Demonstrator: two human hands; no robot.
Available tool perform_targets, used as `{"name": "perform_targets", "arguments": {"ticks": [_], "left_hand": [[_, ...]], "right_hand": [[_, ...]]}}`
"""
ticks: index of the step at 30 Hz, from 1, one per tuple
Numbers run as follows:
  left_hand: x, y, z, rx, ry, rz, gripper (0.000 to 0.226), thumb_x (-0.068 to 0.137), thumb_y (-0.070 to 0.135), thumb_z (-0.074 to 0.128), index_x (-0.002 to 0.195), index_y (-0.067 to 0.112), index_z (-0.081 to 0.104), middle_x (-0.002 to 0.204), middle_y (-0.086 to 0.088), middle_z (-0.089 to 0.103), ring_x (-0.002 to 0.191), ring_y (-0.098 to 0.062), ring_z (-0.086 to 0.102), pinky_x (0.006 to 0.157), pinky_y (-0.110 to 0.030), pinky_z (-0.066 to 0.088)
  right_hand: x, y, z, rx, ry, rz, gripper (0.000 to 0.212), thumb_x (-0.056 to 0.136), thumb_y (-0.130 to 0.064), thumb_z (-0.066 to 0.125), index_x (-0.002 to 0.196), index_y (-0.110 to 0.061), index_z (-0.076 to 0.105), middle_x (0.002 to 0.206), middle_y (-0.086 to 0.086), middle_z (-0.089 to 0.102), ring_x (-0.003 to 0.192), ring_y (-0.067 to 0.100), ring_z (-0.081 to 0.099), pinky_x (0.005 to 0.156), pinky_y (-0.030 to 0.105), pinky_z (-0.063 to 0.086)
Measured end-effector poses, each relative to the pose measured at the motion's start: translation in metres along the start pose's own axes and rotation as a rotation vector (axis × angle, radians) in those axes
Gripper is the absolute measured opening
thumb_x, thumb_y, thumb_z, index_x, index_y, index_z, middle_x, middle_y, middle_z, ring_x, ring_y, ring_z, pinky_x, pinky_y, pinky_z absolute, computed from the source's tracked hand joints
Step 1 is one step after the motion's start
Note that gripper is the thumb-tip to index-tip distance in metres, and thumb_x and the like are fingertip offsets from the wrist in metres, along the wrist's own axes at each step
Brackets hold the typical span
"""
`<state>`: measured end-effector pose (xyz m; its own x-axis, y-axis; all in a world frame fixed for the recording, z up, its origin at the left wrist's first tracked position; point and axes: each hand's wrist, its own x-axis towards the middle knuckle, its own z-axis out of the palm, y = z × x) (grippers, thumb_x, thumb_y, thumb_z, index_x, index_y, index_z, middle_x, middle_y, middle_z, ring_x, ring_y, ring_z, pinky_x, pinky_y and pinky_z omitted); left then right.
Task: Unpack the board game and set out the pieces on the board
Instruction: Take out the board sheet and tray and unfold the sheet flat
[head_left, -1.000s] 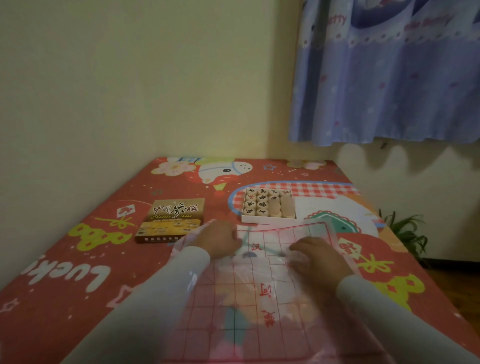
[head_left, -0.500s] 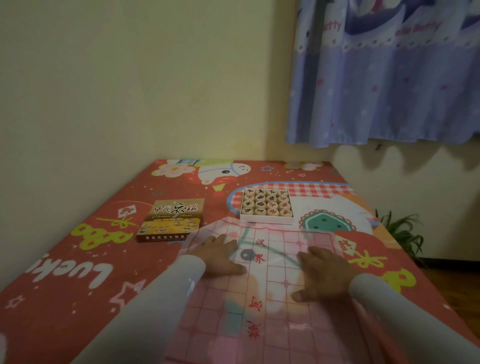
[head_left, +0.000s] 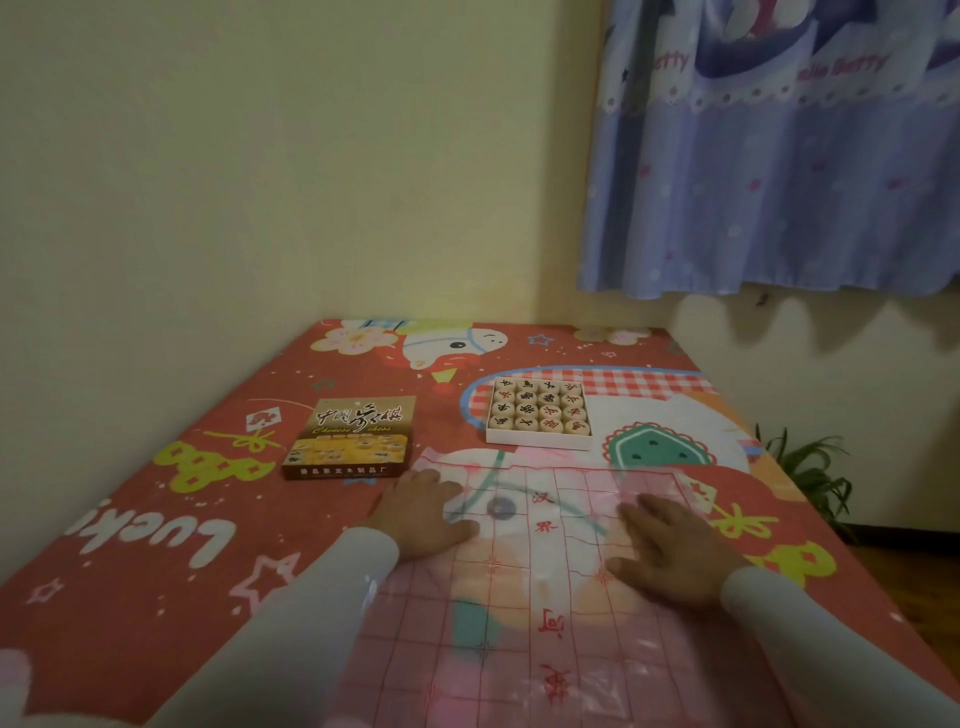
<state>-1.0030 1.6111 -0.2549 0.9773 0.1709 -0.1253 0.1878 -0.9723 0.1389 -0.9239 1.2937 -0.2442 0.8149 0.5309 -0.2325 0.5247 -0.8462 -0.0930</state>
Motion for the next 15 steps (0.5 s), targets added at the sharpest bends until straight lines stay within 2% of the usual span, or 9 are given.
{"name": "perform_targets", "arguments": {"ticks": [2, 4, 7, 12, 14, 15], "left_hand": [[-0.001, 0.005, 0.0, 0.006, -0.026, 0.023, 0.067, 0.081, 0.07, 0.044, 0.138, 0.035, 0.043, 0.145, -0.005, 0.041, 0.133, -0.03, 0.033, 0.107, -0.044, 0.033], [-0.001, 0.012, -0.001, 0.006, -0.08, 0.035, 0.072, 0.083, 0.071, 0.043, 0.146, 0.037, 0.032, 0.155, -0.006, 0.027, 0.142, -0.032, 0.021, 0.114, -0.048, 0.025], [0.003, 0.016, -0.002, -0.021, -0.124, 0.02, 0.077, 0.082, 0.073, 0.043, 0.149, 0.041, 0.023, 0.161, -0.005, 0.012, 0.147, -0.031, 0.008, 0.116, -0.053, 0.018], [0.014, 0.003, -0.003, 0.036, -0.112, -0.036, 0.077, 0.084, 0.073, 0.032, 0.15, 0.036, 0.021, 0.161, -0.006, 0.015, 0.147, -0.032, 0.009, 0.117, -0.052, 0.018], [0.018, -0.004, -0.003, 0.053, 0.036, -0.03, 0.071, 0.088, 0.068, 0.032, 0.149, 0.031, 0.029, 0.157, -0.007, 0.027, 0.143, -0.032, 0.022, 0.115, -0.048, 0.023], [0.022, -0.008, -0.004, 0.07, 0.144, -0.038, 0.066, 0.089, 0.063, 0.033, 0.145, 0.029, 0.036, 0.151, -0.008, 0.037, 0.138, -0.032, 0.031, 0.112, -0.045, 0.028]], "right_hand": [[-0.001, 0.003, -0.001, -0.007, -0.006, 0.017, 0.097, 0.074, -0.083, 0.034, 0.153, -0.031, 0.011, 0.162, -0.001, 0.006, 0.148, 0.022, 0.008, 0.119, 0.037, 0.011], [-0.002, 0.008, -0.003, 0.018, -0.013, 0.046, 0.109, 0.062, -0.091, 0.029, 0.152, -0.031, 0.013, 0.161, -0.001, 0.008, 0.147, 0.023, 0.011, 0.118, 0.036, 0.013], [-0.005, 0.014, -0.004, 0.017, -0.02, 0.065, 0.105, 0.065, -0.088, 0.035, 0.152, -0.033, 0.015, 0.16, -0.001, 0.009, 0.147, 0.024, 0.014, 0.118, 0.038, 0.018], [0.0, 0.016, -0.009, 0.029, -0.02, 0.056, 0.094, 0.073, -0.078, 0.049, 0.15, -0.033, 0.019, 0.159, 0.001, 0.013, 0.145, 0.026, 0.018, 0.117, 0.041, 0.023], [0.003, 0.013, -0.011, 0.02, 0.001, 0.059, 0.098, 0.068, -0.088, 0.039, 0.148, -0.035, 0.022, 0.158, 0.001, 0.016, 0.144, 0.025, 0.019, 0.116, 0.042, 0.023], [0.005, 0.01, -0.012, 0.024, 0.035, 0.069, 0.107, 0.06, -0.096, 0.025, 0.147, -0.035, 0.024, 0.158, 0.0, 0.017, 0.144, 0.025, 0.019, 0.116, 0.043, 0.022]]}}
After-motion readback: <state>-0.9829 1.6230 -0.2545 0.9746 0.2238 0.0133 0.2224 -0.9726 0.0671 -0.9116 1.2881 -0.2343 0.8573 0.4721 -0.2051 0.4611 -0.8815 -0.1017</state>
